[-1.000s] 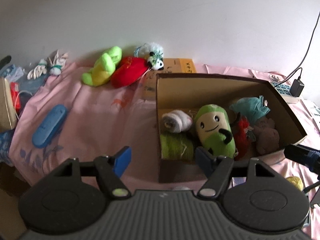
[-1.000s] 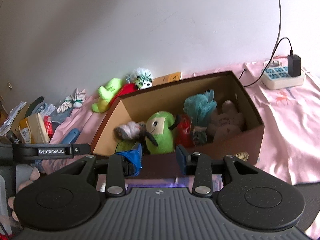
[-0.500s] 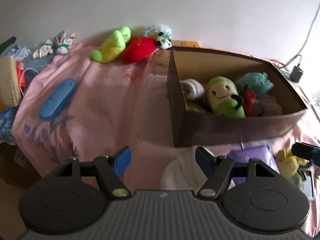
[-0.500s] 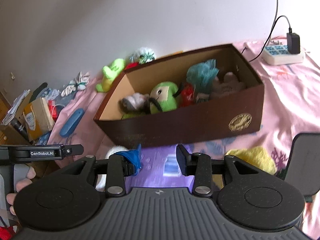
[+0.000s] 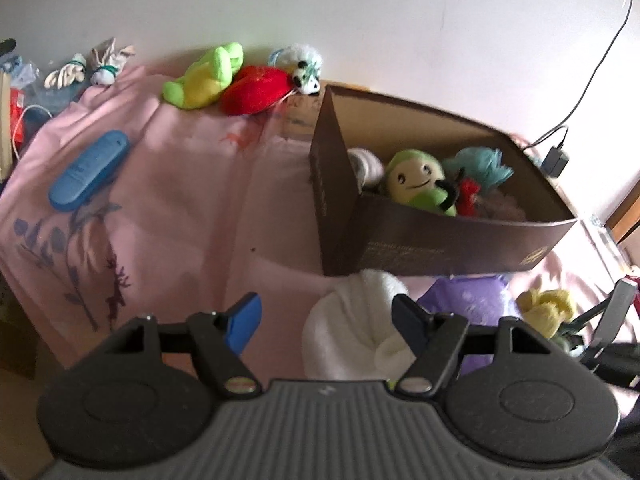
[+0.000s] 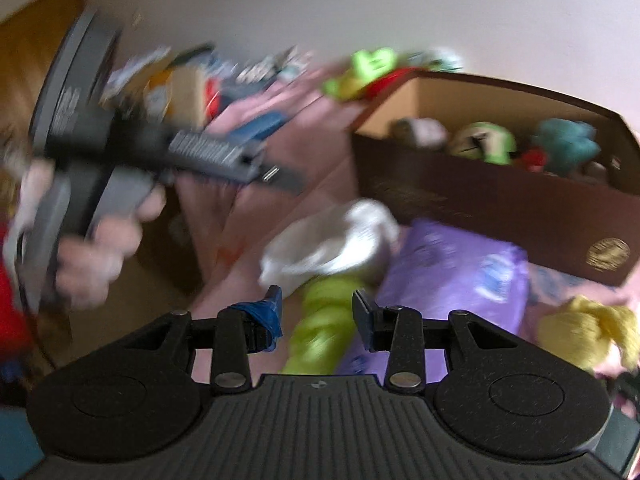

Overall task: Organize soft objects
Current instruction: 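Grasp the white towel with the left tool while the right tool holds the lime puff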

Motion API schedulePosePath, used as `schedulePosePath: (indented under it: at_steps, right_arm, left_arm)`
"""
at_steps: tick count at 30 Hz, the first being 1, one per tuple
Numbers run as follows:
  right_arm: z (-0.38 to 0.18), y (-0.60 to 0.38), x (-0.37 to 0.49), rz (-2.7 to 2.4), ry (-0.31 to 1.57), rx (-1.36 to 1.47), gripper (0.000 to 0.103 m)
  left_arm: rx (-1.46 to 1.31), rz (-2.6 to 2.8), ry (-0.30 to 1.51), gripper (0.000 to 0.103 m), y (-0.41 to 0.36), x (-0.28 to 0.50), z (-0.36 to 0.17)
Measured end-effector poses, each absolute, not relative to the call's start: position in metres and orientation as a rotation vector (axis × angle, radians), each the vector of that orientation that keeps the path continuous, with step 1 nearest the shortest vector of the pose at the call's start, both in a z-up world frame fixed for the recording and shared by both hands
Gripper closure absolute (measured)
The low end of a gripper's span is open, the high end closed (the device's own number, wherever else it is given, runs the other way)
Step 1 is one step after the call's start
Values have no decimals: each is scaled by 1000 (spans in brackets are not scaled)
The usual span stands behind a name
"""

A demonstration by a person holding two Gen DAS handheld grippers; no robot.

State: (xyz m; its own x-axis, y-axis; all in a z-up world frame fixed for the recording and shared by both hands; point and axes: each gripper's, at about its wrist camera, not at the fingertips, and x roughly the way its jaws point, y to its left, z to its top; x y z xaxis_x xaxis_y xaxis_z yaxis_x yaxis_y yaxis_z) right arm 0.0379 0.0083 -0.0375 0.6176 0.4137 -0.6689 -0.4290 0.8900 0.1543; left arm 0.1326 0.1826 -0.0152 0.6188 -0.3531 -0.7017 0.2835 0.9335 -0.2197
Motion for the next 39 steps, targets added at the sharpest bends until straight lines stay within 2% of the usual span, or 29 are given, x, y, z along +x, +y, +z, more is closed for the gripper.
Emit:
schedulePosePath:
  at_steps: [19, 26, 39]
  right_arm:
    - [-82, 54, 40, 356, 829, -296, 78]
    - [-78, 40, 39, 375, 834, -208, 89]
    - [-63, 24, 18, 408, 800, -143, 94]
  left_arm:
    - [-104, -490, 897, 25, 156, 149, -33]
    - [-5, -475, 906, 23, 146, 157, -49]
    - [53, -560, 888, 20, 137, 154, -54]
